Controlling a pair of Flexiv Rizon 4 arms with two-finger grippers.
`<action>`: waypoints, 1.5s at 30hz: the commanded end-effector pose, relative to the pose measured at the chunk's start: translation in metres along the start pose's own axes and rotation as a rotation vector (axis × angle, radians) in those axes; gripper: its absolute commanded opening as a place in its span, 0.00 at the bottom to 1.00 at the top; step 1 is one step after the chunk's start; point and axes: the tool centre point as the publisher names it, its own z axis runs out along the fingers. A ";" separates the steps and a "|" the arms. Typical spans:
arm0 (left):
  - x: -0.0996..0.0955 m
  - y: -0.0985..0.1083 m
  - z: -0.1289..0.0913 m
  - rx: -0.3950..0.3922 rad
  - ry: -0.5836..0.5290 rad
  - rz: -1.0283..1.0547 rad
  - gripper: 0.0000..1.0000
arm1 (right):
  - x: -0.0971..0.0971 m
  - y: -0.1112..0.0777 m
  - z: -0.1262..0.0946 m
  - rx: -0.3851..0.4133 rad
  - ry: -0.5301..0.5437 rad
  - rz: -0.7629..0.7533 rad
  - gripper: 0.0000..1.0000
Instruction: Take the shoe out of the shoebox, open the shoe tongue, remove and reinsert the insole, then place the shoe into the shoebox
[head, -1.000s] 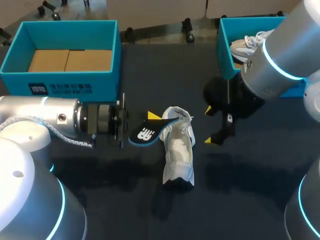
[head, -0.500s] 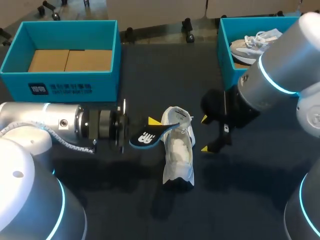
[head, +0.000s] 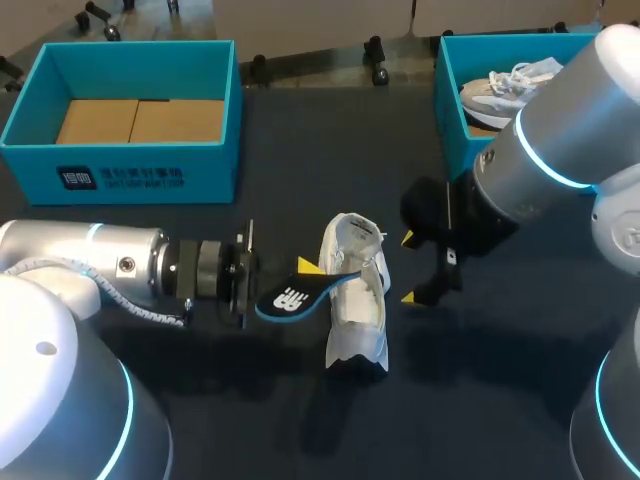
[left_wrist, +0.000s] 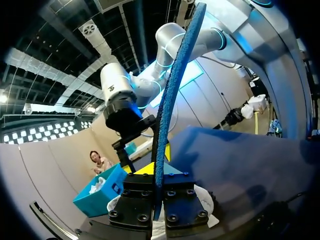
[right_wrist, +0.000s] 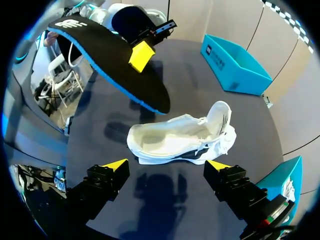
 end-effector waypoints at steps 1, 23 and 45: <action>0.005 0.002 0.000 -0.014 0.004 0.005 0.00 | 0.000 0.000 0.002 -0.001 -0.001 0.000 1.00; 0.005 0.003 0.000 -0.026 0.001 0.008 0.00 | 0.000 0.000 0.002 -0.001 -0.001 0.000 1.00; 0.016 0.008 0.012 -0.033 -0.001 0.008 0.00 | 0.000 0.000 0.002 -0.001 -0.001 0.000 1.00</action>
